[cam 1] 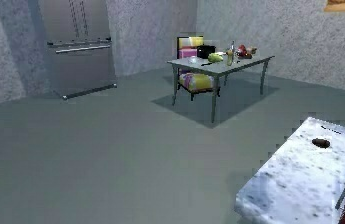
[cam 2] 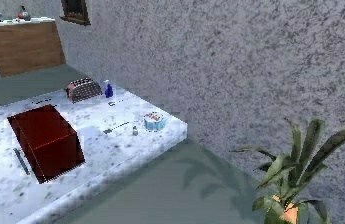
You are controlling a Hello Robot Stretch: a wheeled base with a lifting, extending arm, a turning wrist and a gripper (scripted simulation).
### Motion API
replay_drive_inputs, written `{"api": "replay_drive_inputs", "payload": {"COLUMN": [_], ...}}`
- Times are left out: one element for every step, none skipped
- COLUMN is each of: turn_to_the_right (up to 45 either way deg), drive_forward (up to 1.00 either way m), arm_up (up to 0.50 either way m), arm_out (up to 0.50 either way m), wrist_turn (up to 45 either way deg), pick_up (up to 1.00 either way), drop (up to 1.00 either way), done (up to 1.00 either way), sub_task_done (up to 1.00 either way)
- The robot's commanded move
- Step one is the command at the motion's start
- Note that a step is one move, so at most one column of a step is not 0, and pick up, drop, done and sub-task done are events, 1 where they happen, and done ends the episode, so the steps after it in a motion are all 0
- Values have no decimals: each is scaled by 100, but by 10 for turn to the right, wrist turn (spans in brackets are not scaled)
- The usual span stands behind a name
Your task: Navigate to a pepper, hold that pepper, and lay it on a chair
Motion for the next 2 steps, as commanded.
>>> {"api": "replay_drive_inputs", "payload": {"turn_to_the_right": [0,0], "drive_forward": [95,40], "arm_up": [0,0], "arm_out": [0,0], "wrist_turn": [0,0], "pick_up": [0,0], "drop": [0,0], "done": [0,0], "sub_task_done": [0,0]}}
